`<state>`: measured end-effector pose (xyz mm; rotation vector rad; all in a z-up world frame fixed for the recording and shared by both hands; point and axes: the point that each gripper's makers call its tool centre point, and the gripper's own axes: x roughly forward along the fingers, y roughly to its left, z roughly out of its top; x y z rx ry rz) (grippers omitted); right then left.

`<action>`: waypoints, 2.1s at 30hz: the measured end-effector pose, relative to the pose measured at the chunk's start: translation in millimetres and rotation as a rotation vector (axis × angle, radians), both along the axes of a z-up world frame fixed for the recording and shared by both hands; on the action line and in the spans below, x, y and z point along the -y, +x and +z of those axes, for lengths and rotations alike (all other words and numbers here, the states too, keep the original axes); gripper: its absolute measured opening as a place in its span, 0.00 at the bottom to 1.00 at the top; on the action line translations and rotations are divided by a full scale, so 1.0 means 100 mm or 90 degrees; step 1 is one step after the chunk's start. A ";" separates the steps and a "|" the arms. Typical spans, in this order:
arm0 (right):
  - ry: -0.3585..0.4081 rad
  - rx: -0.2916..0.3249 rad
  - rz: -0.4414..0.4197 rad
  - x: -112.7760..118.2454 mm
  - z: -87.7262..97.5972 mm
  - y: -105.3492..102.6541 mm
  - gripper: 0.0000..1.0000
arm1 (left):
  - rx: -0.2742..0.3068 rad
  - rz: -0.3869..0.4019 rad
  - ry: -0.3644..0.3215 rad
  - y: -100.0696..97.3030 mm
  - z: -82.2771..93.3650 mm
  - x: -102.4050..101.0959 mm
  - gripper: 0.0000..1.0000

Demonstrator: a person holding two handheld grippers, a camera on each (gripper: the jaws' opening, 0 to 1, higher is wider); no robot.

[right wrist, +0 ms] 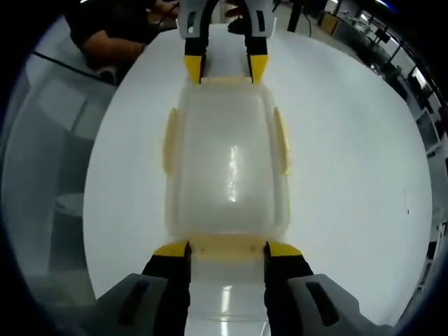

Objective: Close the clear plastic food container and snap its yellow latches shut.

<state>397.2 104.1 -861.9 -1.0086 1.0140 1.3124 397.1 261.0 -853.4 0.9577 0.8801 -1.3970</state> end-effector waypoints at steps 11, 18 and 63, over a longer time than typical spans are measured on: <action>-0.005 0.000 -0.002 0.00 -0.01 -0.01 0.39 | 0.005 0.009 0.020 -0.01 0.00 0.00 0.40; -0.008 0.002 -0.002 0.00 -0.01 -0.01 0.39 | 0.005 0.018 0.018 -0.02 0.00 0.00 0.39; 0.062 0.020 0.010 0.03 0.42 -0.04 0.39 | 0.010 0.028 -0.016 -0.07 0.43 0.04 0.39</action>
